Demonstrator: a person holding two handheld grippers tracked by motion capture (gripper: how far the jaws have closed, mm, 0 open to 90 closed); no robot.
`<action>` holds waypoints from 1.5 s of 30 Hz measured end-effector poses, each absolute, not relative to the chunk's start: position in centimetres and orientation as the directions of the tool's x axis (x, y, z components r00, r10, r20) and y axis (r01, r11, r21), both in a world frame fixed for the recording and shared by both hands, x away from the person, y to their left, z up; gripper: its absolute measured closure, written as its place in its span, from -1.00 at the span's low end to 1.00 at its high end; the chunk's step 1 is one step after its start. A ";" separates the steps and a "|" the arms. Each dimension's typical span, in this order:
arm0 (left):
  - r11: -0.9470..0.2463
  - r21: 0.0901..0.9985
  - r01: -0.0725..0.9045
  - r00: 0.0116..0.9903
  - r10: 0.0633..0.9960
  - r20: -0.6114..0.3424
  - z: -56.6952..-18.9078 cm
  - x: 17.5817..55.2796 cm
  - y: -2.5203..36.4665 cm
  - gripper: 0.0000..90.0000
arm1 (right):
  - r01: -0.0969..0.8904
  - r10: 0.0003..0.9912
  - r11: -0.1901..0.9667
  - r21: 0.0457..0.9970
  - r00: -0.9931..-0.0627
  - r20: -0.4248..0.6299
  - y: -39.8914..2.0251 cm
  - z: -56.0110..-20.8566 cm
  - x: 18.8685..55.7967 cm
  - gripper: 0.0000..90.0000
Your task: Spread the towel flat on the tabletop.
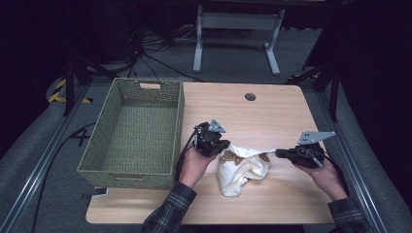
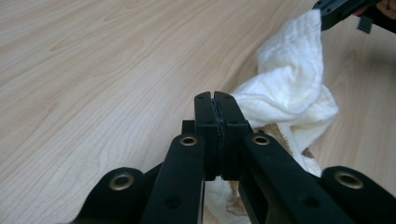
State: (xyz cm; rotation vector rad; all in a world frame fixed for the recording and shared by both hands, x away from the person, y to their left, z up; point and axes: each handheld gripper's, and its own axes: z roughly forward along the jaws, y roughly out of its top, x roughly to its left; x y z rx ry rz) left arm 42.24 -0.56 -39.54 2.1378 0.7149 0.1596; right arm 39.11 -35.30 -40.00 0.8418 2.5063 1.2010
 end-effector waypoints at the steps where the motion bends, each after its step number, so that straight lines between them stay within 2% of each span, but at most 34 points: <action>1: -0.467 0.764 0.446 0.813 0.569 -0.126 -39.6 42.6 -0.6 0.98 | 0.405 0.596 0.492 0.771 -0.802 0.042 -35.5 -39.8 39.9 0.99; 13: -0.440 0.742 0.506 0.740 0.664 -0.111 -41.1 45.5 -1.1 0.95 | 0.472 0.643 0.490 0.733 -0.764 0.062 -35.9 -41.3 44.7 0.98; 15: -0.437 0.746 0.502 0.734 0.671 -0.101 -41.1 45.6 -1.0 0.89 | 0.476 0.650 0.493 0.728 -0.758 0.056 -35.8 -41.5 45.0 0.96; 16: -0.440 0.745 0.501 0.733 0.673 -0.096 -41.1 45.6 -1.0 0.80 | 0.481 0.667 0.492 0.726 -0.744 0.041 -35.8 -41.7 45.4 0.81; 18: -0.444 0.746 0.497 0.737 0.670 -0.093 -41.0 45.4 -0.8 0.67 | 0.494 0.674 0.483 0.723 -0.736 0.053 -36.0 -42.0 45.8 0.69; 20: -0.450 0.747 0.490 0.743 0.664 -0.087 -40.9 45.3 -0.7 0.60 | 0.494 0.675 0.483 0.723 -0.736 0.053 -36.1 -42.1 45.7 0.67; 21: -0.451 0.745 0.491 0.753 0.651 -0.102 -40.8 44.8 -0.6 0.56 | 0.490 0.670 0.481 0.727 -0.740 0.056 -36.1 -41.9 45.5 0.61; 30: -0.503 0.736 0.454 0.806 0.583 -0.099 -40.9 42.0 -1.1 0.39 | 0.473 0.622 0.498 0.727 -0.779 0.081 -35.0 -41.4 43.1 0.54; 37: -0.512 0.739 0.437 0.842 0.522 -0.137 -41.2 39.6 -1.1 0.39 | 0.470 0.584 0.495 0.731 -0.803 0.120 -34.6 -41.7 41.0 0.60; 38: -0.504 0.742 0.442 0.849 0.502 -0.164 -41.2 39.0 -1.1 0.39 | 0.468 0.575 0.498 0.730 -0.809 0.126 -34.5 -41.7 40.7 0.60; 45: -0.541 0.731 0.417 0.871 0.469 -0.150 -41.8 36.8 -1.5 0.40 | 0.452 0.529 0.518 0.726 -0.837 0.143 -33.4 -42.1 38.7 0.54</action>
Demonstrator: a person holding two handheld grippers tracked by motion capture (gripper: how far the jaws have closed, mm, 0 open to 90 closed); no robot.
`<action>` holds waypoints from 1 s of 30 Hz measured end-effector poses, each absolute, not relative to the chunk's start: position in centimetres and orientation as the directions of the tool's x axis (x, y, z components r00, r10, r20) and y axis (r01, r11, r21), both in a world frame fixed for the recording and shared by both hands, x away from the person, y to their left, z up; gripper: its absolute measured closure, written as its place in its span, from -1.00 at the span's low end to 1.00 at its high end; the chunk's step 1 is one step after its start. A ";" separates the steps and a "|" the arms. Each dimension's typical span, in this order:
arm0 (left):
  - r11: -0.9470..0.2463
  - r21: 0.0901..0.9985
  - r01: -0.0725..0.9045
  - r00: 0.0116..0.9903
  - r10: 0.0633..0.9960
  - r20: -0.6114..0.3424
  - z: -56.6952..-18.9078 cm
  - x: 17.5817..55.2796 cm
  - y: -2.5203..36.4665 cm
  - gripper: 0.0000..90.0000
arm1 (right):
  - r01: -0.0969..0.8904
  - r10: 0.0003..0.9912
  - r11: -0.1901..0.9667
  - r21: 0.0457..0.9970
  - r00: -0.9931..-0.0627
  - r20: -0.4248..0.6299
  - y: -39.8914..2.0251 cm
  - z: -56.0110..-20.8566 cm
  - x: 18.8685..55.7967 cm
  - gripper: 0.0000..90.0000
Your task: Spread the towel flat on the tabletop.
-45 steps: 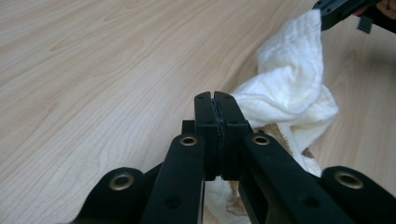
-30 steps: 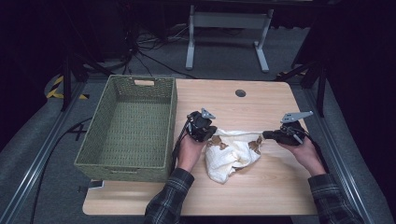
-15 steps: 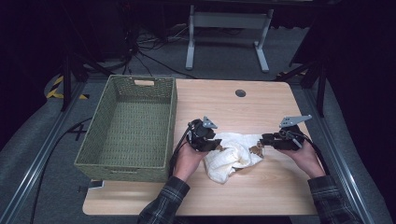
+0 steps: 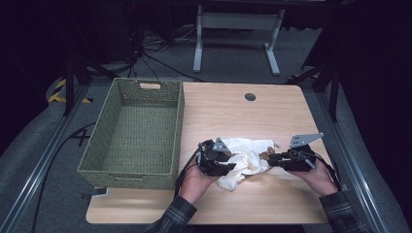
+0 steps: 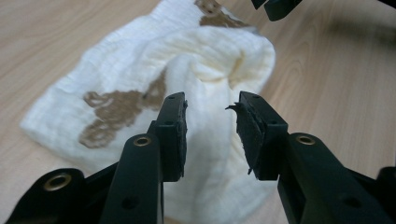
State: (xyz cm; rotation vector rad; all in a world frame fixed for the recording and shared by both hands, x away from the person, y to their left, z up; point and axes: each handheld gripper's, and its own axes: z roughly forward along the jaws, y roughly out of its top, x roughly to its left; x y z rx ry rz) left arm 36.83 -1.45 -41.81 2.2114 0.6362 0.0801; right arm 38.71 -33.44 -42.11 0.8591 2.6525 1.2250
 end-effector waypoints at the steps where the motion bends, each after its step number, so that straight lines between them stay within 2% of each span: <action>1: -0.549 0.725 0.416 0.874 0.461 -0.152 -42.1 36.3 -1.5 0.40 | 0.450 0.522 0.527 0.721 -0.841 0.143 -33.2 -42.4 38.2 0.52; 11: -0.606 0.687 0.402 0.894 0.420 -0.153 -44.0 34.8 -3.2 0.40 | 0.422 0.510 0.578 0.698 -0.855 0.095 -31.6 -43.3 37.1 0.37; 13: -0.645 0.659 0.387 0.900 0.419 -0.119 -44.5 34.8 -3.7 0.37 | 0.407 0.494 0.595 0.694 -0.865 0.084 -31.2 -43.6 37.2 0.37; 16: -0.654 0.643 0.399 0.898 0.420 -0.130 -45.0 34.9 -3.9 0.38 | 0.402 0.491 0.605 0.687 -0.868 0.075 -31.1 -43.8 37.1 0.40; 17: -0.666 0.630 0.399 0.898 0.423 -0.122 -45.1 35.1 -3.9 0.43 | 0.403 0.488 0.609 0.684 -0.870 0.078 -31.0 -43.9 37.2 0.51; 18: -0.666 0.630 0.399 0.898 0.423 -0.122 -45.1 35.1 -3.9 0.47 | 0.403 0.488 0.609 0.684 -0.870 0.078 -31.0 -43.9 37.2 0.51; 19: -0.659 0.639 0.397 0.899 0.421 -0.124 -45.2 35.1 -4.0 0.52 | 0.406 0.488 0.612 0.679 -0.869 0.080 -31.0 -44.1 37.3 0.63; 21: -0.678 0.624 0.389 0.900 0.423 -0.101 -45.2 35.2 -4.0 0.58 | 0.408 0.487 0.613 0.676 -0.870 0.083 -31.0 -44.2 37.3 0.69; 22: -0.680 0.618 0.395 0.899 0.426 -0.105 -45.3 35.2 -4.0 0.72 | 0.411 0.488 0.615 0.673 -0.869 0.084 -31.0 -44.4 37.4 0.85; 23: -0.683 0.619 0.389 0.902 0.418 -0.105 -45.4 35.3 -4.0 0.72 | 0.411 0.488 0.615 0.673 -0.869 0.084 -31.0 -44.4 37.4 0.85; 26: -0.665 0.632 0.398 0.899 0.420 -0.125 -45.4 35.6 -3.9 0.88 | 0.419 0.492 0.616 0.667 -0.866 0.089 -31.1 -44.5 37.6 0.96; 30: -0.635 0.658 0.404 0.898 0.414 -0.151 -44.9 35.9 -3.4 0.92 | 0.431 0.498 0.597 0.677 -0.860 0.108 -31.6 -44.1 37.8 0.97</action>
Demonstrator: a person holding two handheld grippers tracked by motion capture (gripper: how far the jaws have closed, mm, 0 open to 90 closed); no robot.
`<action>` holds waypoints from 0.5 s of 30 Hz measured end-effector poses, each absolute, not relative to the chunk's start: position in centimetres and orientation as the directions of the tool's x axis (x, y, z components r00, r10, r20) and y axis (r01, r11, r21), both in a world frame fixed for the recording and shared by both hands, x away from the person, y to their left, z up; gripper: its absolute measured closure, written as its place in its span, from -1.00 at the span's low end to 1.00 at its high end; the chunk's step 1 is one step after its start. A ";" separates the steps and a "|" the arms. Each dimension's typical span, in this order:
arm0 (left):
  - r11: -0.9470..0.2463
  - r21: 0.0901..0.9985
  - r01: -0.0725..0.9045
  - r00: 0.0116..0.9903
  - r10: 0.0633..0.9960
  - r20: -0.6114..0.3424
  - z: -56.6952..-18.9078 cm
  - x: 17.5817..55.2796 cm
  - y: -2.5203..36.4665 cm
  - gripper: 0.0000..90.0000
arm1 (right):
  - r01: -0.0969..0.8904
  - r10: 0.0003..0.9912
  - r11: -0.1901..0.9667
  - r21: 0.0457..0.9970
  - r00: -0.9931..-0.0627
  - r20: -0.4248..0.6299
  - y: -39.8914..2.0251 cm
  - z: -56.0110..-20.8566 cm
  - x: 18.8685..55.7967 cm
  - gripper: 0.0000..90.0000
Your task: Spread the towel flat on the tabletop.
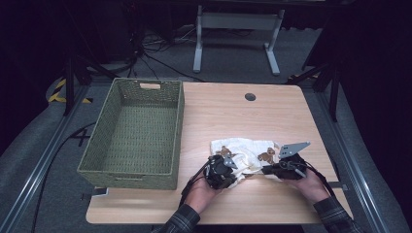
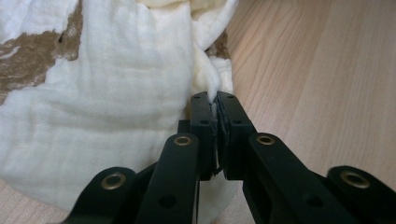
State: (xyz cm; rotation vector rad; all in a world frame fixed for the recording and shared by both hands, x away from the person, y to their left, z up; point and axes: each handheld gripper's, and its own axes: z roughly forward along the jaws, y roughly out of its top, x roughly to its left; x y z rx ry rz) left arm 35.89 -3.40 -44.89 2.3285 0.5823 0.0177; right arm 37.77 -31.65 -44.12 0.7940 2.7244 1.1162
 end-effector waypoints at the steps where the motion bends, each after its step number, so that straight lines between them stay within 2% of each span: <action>1: -0.629 0.664 0.405 0.897 0.414 -0.155 -44.5 36.0 -3.2 0.92 | 0.429 0.498 0.593 0.682 -0.860 0.108 -31.8 -44.0 37.8 0.97; 7: -0.570 0.714 0.406 0.888 0.431 -0.161 -42.3 35.9 -1.7 0.93 | 0.415 0.510 0.574 0.706 -0.856 0.088 -33.2 -42.5 37.6 0.97; 15: -0.528 0.739 0.419 0.869 0.468 -0.158 -41.2 37.3 -0.5 0.93 | 0.425 0.552 0.542 0.725 -0.830 0.074 -35.5 -41.2 38.1 0.97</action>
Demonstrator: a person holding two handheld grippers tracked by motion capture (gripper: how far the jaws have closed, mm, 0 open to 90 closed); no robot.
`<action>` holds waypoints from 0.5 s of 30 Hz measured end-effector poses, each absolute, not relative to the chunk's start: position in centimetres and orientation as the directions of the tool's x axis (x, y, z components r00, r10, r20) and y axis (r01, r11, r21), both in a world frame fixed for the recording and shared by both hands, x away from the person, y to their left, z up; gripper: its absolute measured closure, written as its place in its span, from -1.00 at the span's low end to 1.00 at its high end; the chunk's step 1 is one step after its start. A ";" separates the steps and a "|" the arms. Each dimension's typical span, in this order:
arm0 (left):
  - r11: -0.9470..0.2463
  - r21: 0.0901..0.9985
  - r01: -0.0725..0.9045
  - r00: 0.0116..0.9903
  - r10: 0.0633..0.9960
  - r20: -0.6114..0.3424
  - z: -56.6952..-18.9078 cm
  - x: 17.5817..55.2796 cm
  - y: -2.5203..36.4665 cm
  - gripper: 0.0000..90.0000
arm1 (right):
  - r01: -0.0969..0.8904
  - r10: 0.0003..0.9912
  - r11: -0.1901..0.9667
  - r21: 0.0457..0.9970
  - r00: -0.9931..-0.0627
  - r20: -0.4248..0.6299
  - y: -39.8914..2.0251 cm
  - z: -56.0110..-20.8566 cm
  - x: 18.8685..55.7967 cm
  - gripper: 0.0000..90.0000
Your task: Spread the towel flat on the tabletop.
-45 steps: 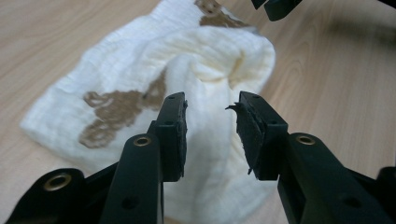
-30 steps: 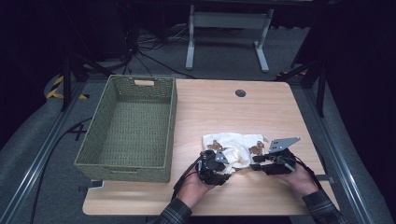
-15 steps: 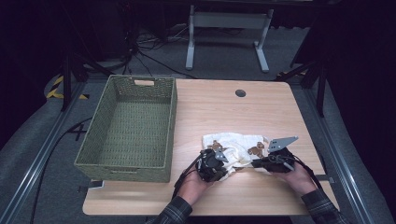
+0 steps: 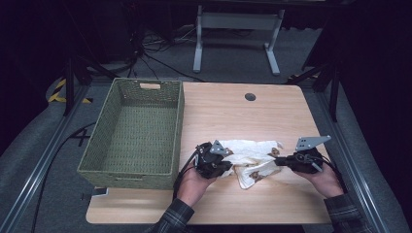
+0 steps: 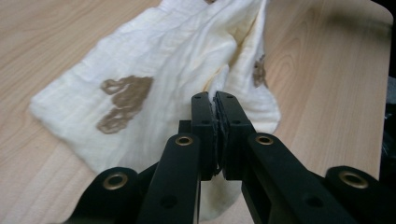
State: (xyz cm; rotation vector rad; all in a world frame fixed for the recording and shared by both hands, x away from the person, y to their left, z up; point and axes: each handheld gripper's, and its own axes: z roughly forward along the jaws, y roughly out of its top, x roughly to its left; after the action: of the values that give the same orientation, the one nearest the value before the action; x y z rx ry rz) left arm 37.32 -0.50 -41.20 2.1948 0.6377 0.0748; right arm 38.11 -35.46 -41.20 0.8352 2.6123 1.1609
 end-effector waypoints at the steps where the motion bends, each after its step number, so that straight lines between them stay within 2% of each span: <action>1: -0.521 0.738 0.428 0.863 0.478 -0.163 -41.2 37.6 -0.5 0.93 | 0.431 0.563 0.538 0.725 -0.823 0.072 -35.8 -41.1 38.3 0.97; 15: -0.514 0.715 0.474 0.815 0.564 -0.135 -41.8 41.3 -1.2 0.93 | 0.525 0.667 0.538 0.659 -0.743 0.047 -38.0 -43.6 42.5 0.92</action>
State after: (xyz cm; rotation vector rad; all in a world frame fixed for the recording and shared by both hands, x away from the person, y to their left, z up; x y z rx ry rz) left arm 41.32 -1.21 -41.82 2.2049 0.7589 0.1450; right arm 42.47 -37.95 -43.60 1.0086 2.5653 0.9931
